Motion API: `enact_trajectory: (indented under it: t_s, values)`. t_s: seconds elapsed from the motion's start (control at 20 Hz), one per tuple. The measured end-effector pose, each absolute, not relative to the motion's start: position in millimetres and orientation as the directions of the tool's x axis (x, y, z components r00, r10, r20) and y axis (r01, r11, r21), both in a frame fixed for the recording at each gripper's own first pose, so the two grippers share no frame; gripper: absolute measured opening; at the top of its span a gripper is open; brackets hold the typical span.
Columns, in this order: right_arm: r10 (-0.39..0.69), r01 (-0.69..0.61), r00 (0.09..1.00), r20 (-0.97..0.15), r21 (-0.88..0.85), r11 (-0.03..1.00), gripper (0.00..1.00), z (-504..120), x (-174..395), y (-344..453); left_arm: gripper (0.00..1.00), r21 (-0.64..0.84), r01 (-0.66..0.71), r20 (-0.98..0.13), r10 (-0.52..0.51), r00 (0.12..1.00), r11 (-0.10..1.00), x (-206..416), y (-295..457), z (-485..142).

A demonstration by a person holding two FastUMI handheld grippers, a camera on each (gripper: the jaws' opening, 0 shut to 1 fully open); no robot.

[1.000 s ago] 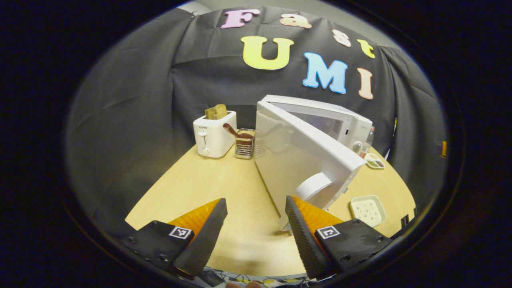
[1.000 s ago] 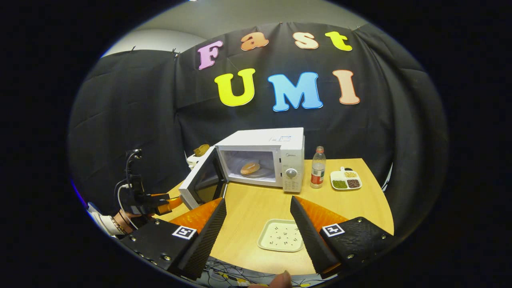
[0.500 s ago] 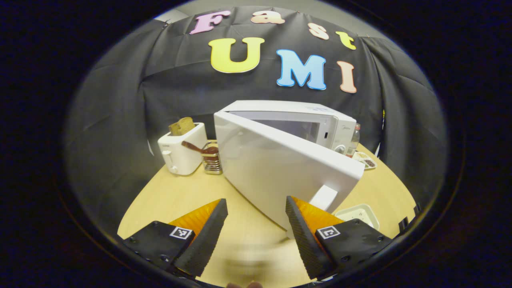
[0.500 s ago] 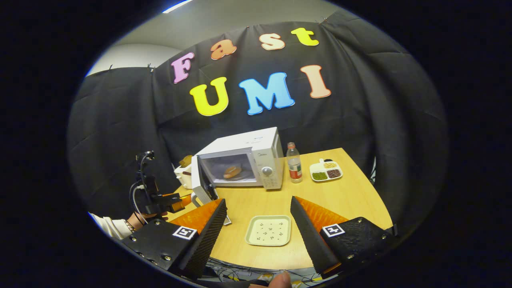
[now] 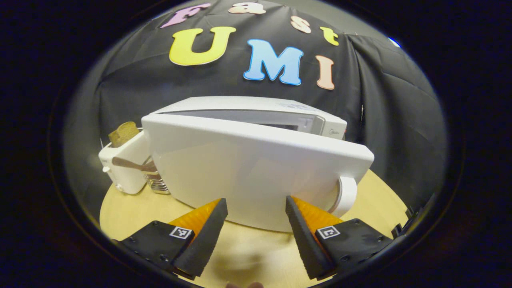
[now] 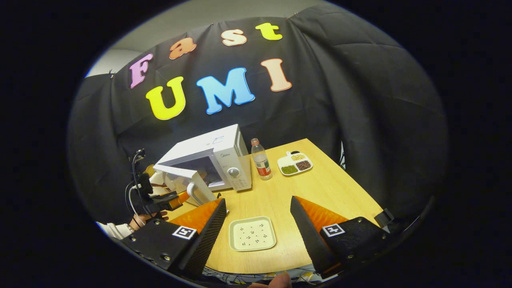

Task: Open the microwave oven with the left hand, put the food in, and close the microwave oven.

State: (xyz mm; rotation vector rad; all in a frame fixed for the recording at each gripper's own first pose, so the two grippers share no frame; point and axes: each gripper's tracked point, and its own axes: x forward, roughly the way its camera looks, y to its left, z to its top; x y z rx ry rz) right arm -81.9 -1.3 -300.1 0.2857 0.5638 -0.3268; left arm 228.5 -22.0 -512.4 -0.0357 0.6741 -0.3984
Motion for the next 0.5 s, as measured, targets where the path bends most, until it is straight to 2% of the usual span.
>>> enact_trajectory:
  t_s: [0.1,0.3,0.35,0.5]
  values:
    - [-0.255,0.406,0.781,-0.570,0.154,0.901,0.98,-303,-79,-9,0.94,-0.167,0.369,-0.595,-0.392,0.702,0.914,245,-34,-518]
    - [-0.297,0.460,0.754,-0.586,0.148,0.876,0.98,-311,-76,-16,0.94,-0.188,0.383,-0.590,-0.416,0.692,0.904,273,-53,-531]
    - [-0.306,0.467,0.750,-0.587,0.142,0.873,0.98,-312,-75,-18,0.98,-0.190,0.381,-0.587,-0.416,0.694,0.905,281,-55,-533]
    - [-0.319,0.479,0.736,-0.597,0.128,0.868,0.98,-318,-75,-19,0.94,-0.192,0.364,-0.584,-0.404,0.704,0.912,300,-58,-538]
